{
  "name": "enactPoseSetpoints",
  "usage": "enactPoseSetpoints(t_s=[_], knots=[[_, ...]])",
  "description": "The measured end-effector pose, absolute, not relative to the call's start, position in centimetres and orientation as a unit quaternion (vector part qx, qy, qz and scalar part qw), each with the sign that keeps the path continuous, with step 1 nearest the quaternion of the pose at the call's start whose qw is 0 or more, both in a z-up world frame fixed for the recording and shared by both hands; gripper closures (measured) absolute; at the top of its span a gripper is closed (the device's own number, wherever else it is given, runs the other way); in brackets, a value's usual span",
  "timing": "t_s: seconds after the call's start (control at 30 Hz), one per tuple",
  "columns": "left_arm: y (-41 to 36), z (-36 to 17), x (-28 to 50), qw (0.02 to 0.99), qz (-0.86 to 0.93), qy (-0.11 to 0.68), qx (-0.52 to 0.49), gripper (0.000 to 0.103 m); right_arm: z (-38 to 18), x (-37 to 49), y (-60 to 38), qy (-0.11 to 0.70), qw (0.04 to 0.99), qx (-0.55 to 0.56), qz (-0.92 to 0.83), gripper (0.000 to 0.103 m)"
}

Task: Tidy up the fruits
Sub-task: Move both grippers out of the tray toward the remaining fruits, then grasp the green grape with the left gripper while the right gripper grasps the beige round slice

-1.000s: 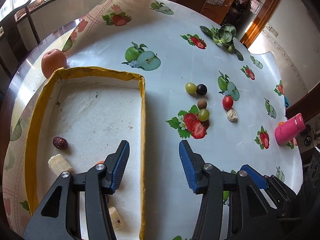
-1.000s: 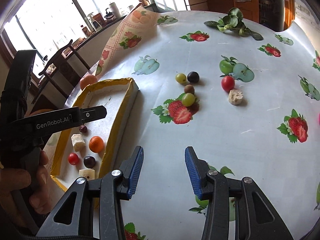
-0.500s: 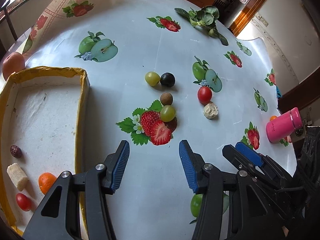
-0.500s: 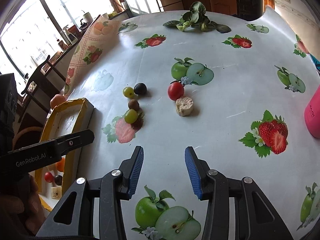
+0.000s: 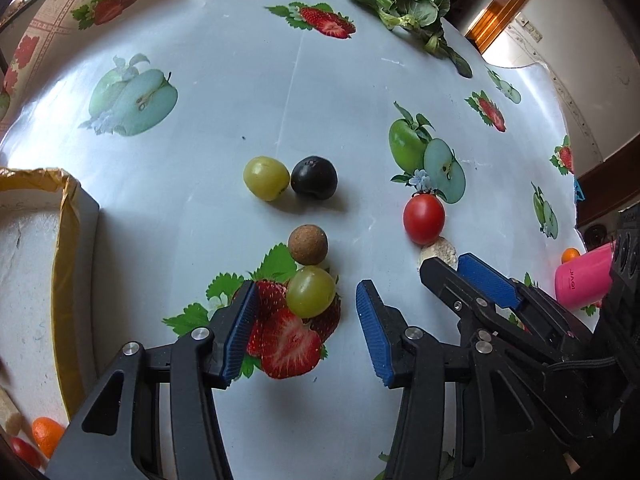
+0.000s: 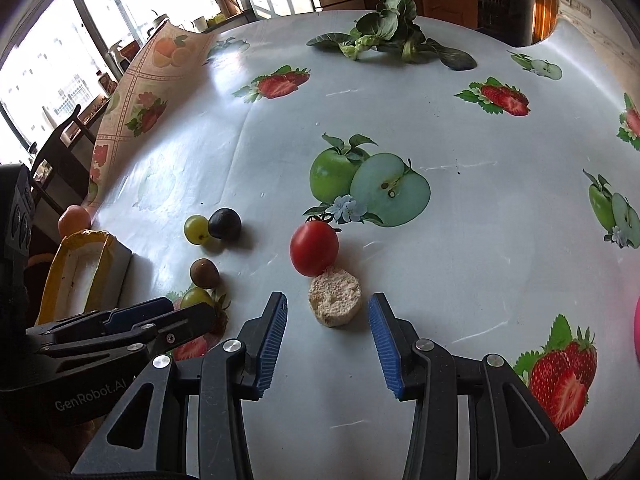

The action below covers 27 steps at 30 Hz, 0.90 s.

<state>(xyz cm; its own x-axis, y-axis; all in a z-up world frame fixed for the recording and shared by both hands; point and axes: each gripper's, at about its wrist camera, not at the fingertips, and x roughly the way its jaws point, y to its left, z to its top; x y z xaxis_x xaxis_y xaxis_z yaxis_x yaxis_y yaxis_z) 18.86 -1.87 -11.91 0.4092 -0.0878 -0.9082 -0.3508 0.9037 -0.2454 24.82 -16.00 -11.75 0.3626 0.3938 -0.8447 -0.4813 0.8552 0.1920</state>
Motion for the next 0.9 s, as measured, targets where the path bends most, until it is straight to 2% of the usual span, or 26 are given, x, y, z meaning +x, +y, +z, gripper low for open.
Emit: enactPoseSetpoints(t_s=[0.07,0.13,0.17,0.9], knots=[[-2.2,-11.9,19.2,0.819,0.082,0.536,-0.187,0.06,-12.4,25.3,-15.8,0.503,0.821,-0.048,0.264,0.062],[-2.2,-11.9,19.4,0.822,0.082,0.534,-0.177,0.078,-12.6,25.4,-15.7,0.495,0.826,-0.055,0.263,0.065],[-2.1,-12.0,19.4,0.823,0.079,0.534,-0.175,0.081,-12.7,25.4,-15.6,0.493,0.828,-0.062,0.261,0.073],[-1.9,-7.6,11.7,0.832,0.123,0.519,-0.152,0.082,-7.2,18.0,-18.7,0.471,0.834,0.019,0.287,0.073]])
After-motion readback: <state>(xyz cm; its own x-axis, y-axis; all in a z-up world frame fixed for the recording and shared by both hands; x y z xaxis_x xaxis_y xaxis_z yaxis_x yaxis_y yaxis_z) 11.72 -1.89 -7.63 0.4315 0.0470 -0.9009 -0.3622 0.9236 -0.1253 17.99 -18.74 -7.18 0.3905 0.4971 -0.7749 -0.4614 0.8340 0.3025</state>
